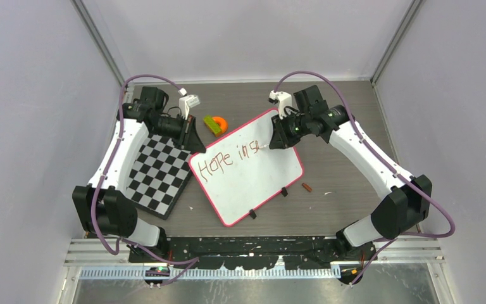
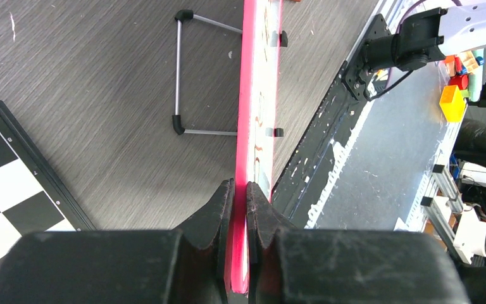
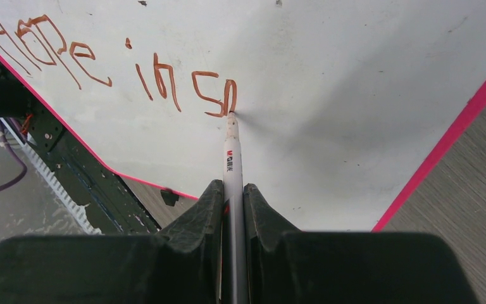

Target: Write a sentence on the whiteboard

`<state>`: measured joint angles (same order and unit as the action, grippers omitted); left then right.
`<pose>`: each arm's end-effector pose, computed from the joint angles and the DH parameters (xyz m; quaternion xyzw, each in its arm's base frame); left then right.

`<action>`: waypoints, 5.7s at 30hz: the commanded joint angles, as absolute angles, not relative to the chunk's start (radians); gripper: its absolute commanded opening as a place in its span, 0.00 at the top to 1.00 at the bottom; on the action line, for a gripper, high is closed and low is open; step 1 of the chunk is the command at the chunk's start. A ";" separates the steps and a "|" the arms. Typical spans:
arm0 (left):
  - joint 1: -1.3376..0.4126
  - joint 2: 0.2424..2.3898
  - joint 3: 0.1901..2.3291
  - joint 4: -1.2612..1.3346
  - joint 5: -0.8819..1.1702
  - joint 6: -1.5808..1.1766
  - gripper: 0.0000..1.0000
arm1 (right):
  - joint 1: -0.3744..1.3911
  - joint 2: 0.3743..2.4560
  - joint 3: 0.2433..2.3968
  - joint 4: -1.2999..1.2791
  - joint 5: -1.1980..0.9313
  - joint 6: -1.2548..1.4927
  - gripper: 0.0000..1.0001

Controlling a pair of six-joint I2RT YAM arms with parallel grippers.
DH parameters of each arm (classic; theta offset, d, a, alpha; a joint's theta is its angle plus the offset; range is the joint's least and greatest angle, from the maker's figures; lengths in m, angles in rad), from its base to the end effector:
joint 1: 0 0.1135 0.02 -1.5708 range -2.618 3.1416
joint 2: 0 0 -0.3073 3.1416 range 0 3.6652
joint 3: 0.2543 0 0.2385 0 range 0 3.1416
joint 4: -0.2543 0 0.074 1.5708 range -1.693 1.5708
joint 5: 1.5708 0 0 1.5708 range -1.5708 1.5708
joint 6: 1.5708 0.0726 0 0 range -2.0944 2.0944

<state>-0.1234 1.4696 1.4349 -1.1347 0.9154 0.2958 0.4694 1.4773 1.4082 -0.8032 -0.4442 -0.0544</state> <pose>0.2588 -0.0901 0.3623 0.2691 0.8415 -0.4160 0.2155 0.2672 0.1705 0.3565 -0.3101 0.8658 0.2713 0.2840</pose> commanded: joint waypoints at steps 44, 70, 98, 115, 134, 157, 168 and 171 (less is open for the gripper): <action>-0.137 1.507 1.476 -1.166 0.904 0.321 1.00 | 0.454 1.438 1.505 -0.898 -0.520 -0.115 1.00; -0.143 1.547 1.545 -1.191 0.888 0.358 1.00 | 0.381 1.490 1.543 -0.848 -0.499 -0.109 1.00; -0.146 1.539 1.538 -1.193 0.887 0.363 1.00 | 0.439 1.517 1.511 -0.833 -0.438 -0.115 1.00; -0.146 1.546 1.539 -1.194 0.887 0.363 1.00 | 0.412 1.498 1.523 -0.835 -0.385 -0.129 1.00; -0.146 1.537 1.536 -1.198 0.885 0.367 1.00 | 0.411 1.508 1.519 -0.836 -0.408 -0.120 1.00; -0.147 1.531 1.522 -1.193 0.888 0.371 1.00 | 0.400 1.508 1.618 -0.873 -0.383 -0.148 1.00; -0.150 1.519 1.505 -1.189 0.881 0.371 1.00 | 0.398 1.532 1.596 -0.852 -0.390 -0.134 1.00; -0.149 1.519 1.503 -1.187 0.882 0.370 1.00 | 0.398 1.513 1.543 -0.845 -0.393 -0.129 1.00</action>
<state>-0.1371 1.5387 1.5196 -1.2076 0.8921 0.3527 0.4026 1.5452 1.5879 -0.8806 -0.3878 -0.1356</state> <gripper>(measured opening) 0.098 0.199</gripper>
